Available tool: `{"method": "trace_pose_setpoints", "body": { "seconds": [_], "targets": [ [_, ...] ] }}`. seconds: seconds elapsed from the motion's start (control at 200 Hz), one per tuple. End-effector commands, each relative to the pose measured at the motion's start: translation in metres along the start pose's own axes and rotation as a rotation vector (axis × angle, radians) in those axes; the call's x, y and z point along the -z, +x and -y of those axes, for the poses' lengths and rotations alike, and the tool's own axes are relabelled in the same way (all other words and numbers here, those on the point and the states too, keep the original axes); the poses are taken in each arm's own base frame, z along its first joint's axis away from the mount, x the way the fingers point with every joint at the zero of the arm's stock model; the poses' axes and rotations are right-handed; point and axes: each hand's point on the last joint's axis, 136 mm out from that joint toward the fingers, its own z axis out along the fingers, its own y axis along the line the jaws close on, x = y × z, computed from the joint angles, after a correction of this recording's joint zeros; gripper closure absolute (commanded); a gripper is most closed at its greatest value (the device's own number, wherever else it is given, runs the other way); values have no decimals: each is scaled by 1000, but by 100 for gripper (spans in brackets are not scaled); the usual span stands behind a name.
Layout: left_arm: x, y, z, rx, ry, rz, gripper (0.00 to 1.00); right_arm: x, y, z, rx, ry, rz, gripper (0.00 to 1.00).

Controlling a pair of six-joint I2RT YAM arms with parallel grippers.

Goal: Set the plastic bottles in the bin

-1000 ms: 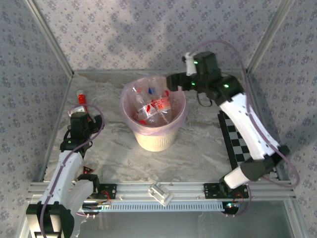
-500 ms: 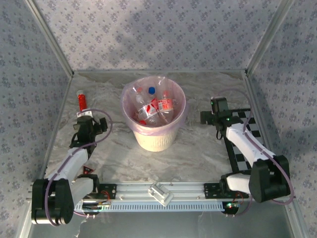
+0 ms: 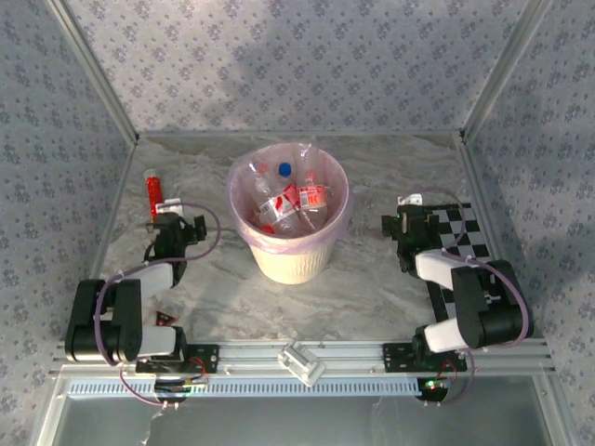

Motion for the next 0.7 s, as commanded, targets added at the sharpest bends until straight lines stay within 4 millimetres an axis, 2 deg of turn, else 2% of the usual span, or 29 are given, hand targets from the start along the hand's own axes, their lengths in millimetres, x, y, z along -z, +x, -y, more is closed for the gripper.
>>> {"method": "trace_pose_setpoints", "body": {
  "seconds": [0.0, 0.16, 0.31, 0.43, 0.695],
  "targets": [
    [-7, -33, 3, 2, 12, 103, 0, 1, -26, 2, 1, -3, 138, 0],
    [-27, -24, 11, -7, 46, 96, 0, -8, -20, 11, -38, -7, 149, 0],
    [-27, -18, 11, 5, 65, 103, 0, -14, -9, 29, -152, -33, 160, 0],
    [-28, -16, 12, 7, 73, 104, 0, -20, -1, 30, -166, -36, 131, 0],
    [-28, -16, 12, 7, 74, 105, 0, -20, -4, 29, -160, -44, 144, 0]
  ]
}}
